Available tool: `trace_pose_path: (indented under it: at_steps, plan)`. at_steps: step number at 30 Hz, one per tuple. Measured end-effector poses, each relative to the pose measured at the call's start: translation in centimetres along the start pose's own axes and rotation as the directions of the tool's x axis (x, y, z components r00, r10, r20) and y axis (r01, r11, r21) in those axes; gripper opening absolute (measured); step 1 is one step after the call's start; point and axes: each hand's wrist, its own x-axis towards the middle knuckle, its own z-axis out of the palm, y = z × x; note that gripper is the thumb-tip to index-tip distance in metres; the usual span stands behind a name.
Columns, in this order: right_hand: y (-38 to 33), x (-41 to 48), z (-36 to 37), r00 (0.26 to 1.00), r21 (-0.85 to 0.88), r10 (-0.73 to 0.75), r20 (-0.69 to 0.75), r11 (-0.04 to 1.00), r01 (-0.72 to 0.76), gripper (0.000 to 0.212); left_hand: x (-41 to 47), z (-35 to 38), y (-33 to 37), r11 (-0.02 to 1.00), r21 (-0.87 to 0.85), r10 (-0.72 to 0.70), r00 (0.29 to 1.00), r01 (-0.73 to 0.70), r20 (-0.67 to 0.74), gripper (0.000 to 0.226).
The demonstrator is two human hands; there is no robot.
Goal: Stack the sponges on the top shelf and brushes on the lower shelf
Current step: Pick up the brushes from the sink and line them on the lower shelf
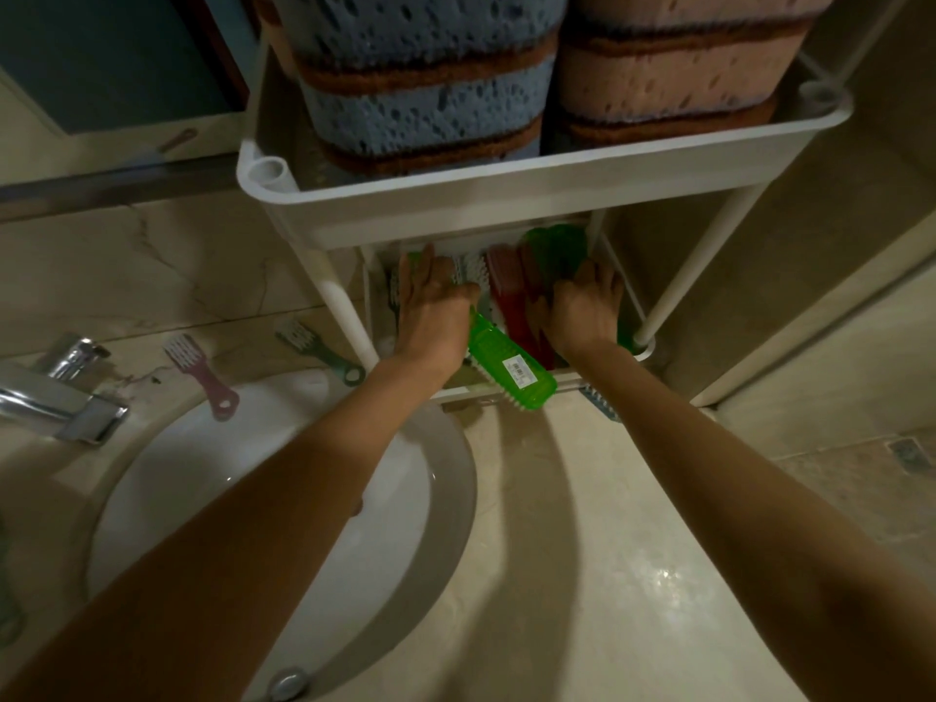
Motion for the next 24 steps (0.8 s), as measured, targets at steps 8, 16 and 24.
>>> trace_pose_path:
  at_steps: [8, 16, 24]
  plan:
    - [0.0, -2.0, -2.3, 0.993, 0.506, -0.010, -0.118, 0.860, 0.068, 0.014, 1.0, 0.3, 0.2, 0.991, -0.122, -0.043, 0.998, 0.047, 0.039, 0.035]
    - [-0.6, -5.8, -2.4, 0.951, 0.222, -0.297, 0.083, 0.936, 0.273, 0.033, 2.4, -0.1, 1.7, 0.870, -0.446, -0.200, 0.977, 0.209, 0.068, 0.047]
    - [-1.8, -4.4, -2.7, 0.998, 0.398, -0.011, 0.068, 0.917, -0.017, 0.033, 2.2, 0.4, 1.2, 0.870, -0.471, -0.177, 0.984, 0.142, -0.031, 0.048]
